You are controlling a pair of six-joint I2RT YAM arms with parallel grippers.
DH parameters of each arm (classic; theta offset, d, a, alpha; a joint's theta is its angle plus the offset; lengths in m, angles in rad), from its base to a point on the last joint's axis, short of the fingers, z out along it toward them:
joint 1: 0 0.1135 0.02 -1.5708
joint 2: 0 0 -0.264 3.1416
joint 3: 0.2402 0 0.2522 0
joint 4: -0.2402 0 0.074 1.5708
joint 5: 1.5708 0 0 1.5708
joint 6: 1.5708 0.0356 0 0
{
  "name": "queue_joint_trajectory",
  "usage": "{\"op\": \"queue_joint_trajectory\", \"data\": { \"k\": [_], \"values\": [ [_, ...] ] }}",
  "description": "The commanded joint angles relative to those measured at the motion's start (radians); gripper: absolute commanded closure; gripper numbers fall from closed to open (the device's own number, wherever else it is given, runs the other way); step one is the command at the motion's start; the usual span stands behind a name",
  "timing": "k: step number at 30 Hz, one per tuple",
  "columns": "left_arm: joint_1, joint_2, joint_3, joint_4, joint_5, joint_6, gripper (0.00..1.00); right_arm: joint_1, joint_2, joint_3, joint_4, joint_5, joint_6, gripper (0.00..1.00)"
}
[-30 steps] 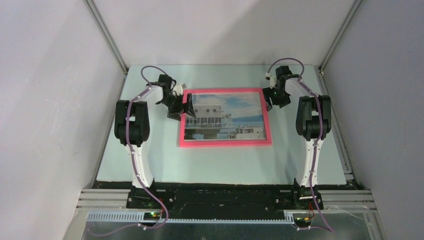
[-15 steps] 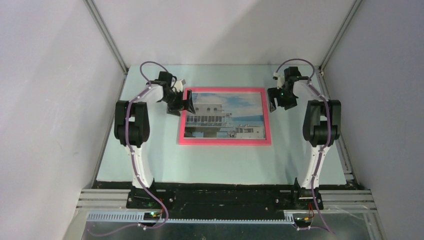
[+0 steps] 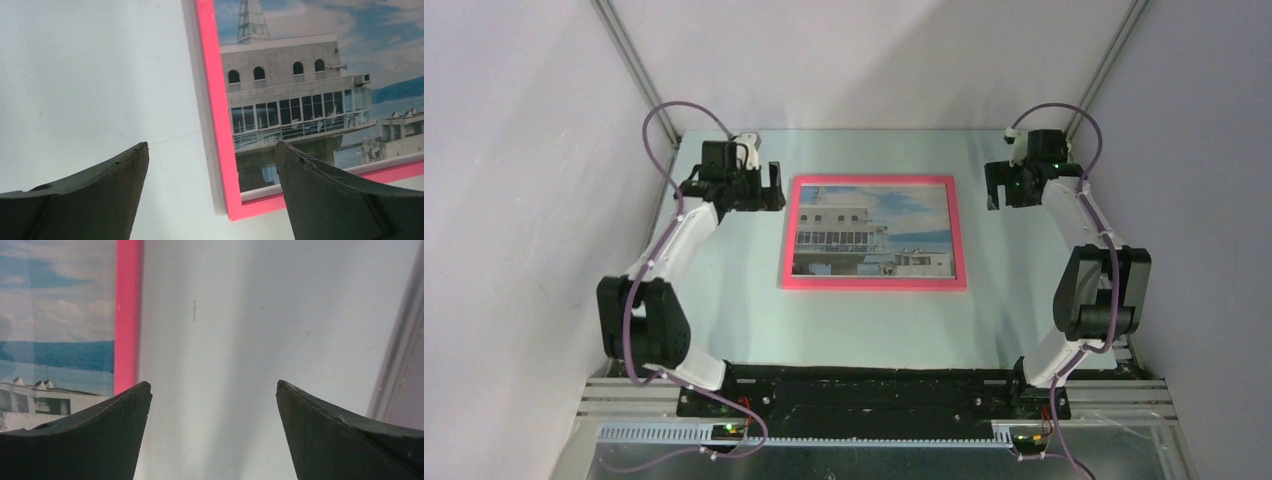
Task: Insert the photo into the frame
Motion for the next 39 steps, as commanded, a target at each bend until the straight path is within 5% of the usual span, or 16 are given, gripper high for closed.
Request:
{"op": "queue_joint_trajectory", "data": {
  "k": [1,16,25,32,39],
  "values": [
    [0.024,-0.138,-0.117,0.138,-0.105,-0.014,0.0,-0.028,-0.091,-0.028,0.069,0.037,0.011,0.01],
    [0.166,-0.58,-0.392,0.291,-0.247,-0.018,0.0,-0.119,-0.323,-0.166,0.123,0.108,0.096,0.0],
    [0.173,-0.945,-0.513,0.287,-0.295,0.019,0.0,-0.132,-0.73,-0.381,0.169,0.004,0.09,0.01],
    [0.173,-1.156,-0.536,0.206,-0.192,0.031,0.0,-0.135,-1.057,-0.514,0.088,-0.11,0.05,0.01],
    [0.173,-1.28,-0.576,0.161,-0.201,-0.069,0.0,-0.136,-1.145,-0.574,-0.015,-0.159,0.025,0.01]
  ]
}}
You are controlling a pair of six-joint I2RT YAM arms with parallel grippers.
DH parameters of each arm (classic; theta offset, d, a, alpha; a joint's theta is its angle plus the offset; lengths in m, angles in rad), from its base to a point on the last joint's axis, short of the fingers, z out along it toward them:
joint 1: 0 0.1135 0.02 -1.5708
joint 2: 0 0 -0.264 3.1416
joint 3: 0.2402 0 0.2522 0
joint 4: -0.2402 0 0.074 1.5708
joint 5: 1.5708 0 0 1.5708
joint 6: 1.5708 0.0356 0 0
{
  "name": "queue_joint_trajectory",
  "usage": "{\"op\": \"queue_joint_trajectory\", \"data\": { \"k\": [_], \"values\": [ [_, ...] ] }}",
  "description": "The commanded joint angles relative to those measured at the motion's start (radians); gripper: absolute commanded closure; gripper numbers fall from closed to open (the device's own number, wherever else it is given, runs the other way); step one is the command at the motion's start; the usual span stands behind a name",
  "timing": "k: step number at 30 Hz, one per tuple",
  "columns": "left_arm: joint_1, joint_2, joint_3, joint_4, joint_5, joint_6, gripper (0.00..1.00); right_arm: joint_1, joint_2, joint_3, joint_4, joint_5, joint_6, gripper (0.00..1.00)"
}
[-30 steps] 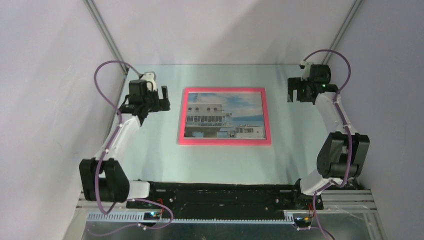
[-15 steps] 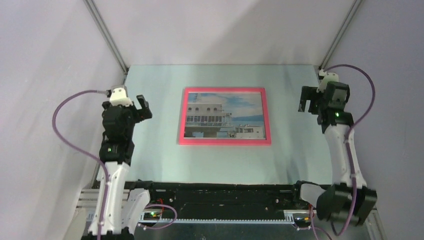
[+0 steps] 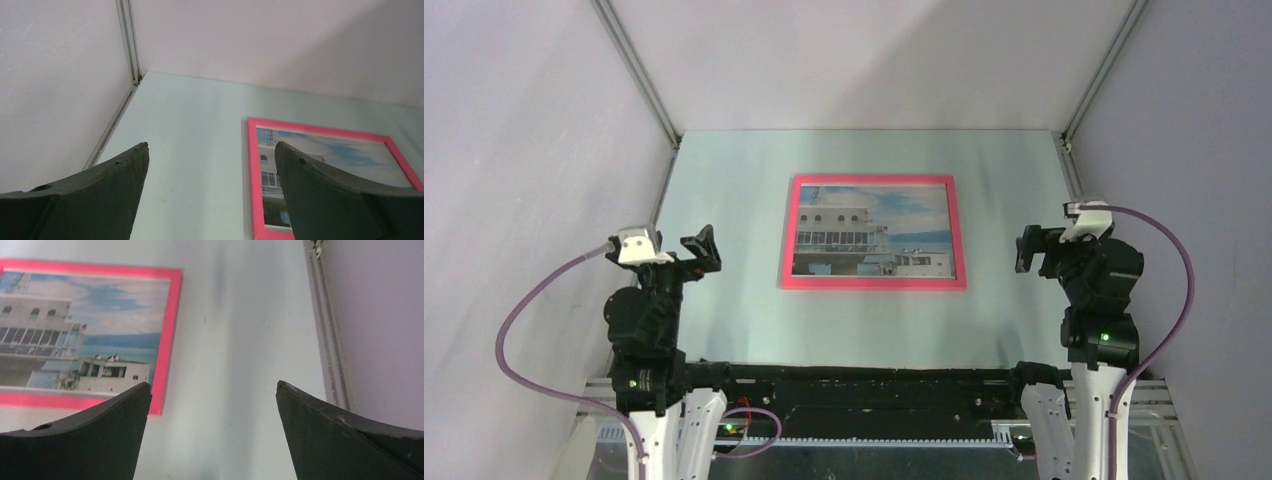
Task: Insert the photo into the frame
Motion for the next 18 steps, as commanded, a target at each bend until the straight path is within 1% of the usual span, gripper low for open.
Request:
{"op": "queue_joint_trajectory", "data": {
  "k": [1,5,10,18],
  "values": [
    [0.007,-0.039,-0.037,-0.021,-0.016,-0.048,0.0,-0.008,-0.008,-0.04,-0.05,-0.05,-0.026,0.01],
    [0.006,-0.033,-0.079,-0.007,-0.038,-0.029,0.0,-0.026,-0.036,-0.056,-0.052,-0.061,-0.031,0.01],
    [0.006,-0.05,-0.16,0.038,-0.026,-0.004,0.0,-0.036,-0.092,-0.075,-0.051,-0.079,-0.046,0.01],
    [0.007,-0.05,-0.202,0.053,-0.024,0.043,0.0,-0.045,-0.125,-0.084,-0.053,-0.074,-0.073,0.01]
  ]
}}
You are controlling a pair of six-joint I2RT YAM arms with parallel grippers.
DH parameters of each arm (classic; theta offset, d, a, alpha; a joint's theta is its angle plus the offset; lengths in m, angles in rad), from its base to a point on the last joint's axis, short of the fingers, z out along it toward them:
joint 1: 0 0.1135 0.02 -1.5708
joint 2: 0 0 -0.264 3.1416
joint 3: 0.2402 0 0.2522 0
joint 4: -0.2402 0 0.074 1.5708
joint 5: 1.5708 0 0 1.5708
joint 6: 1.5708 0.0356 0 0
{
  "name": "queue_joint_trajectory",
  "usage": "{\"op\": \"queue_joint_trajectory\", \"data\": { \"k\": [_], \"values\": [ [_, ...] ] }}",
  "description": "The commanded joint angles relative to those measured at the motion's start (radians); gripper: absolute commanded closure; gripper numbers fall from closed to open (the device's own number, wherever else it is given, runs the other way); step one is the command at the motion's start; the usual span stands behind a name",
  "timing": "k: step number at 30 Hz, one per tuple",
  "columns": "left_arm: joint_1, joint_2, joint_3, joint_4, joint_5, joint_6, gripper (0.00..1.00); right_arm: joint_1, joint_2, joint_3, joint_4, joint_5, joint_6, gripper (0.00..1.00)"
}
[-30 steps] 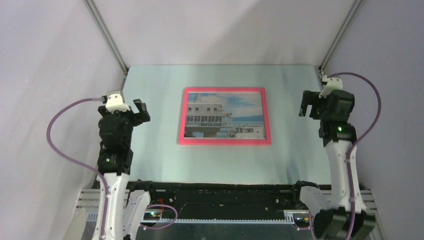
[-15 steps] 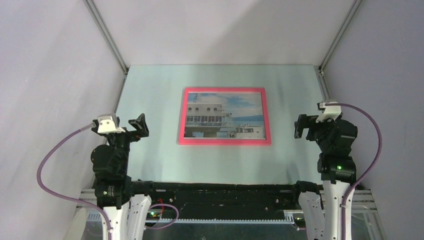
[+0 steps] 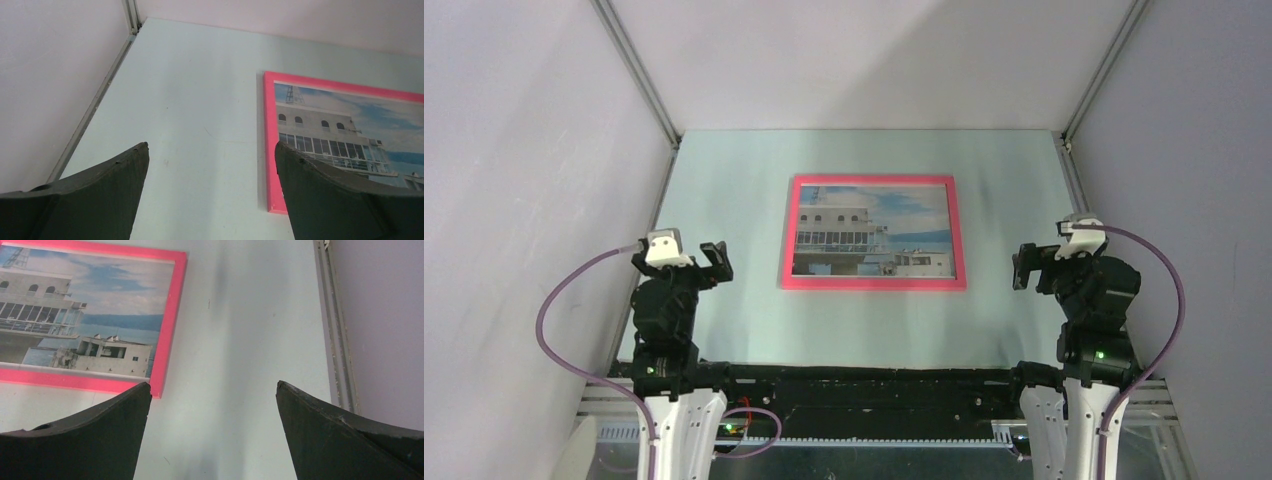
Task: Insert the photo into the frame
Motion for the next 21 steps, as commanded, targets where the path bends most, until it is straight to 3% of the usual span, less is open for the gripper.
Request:
{"op": "queue_joint_trajectory", "data": {
  "k": [1,21],
  "values": [
    [0.007,-0.007,-0.006,0.059,-0.003,0.041,0.0,-0.016,-0.015,-0.008,0.01,-0.006,-0.028,0.0],
    [0.028,-0.012,-0.033,0.072,0.014,0.06,0.0,-0.043,-0.024,-0.009,-0.009,-0.083,-0.047,0.01]
  ]
}}
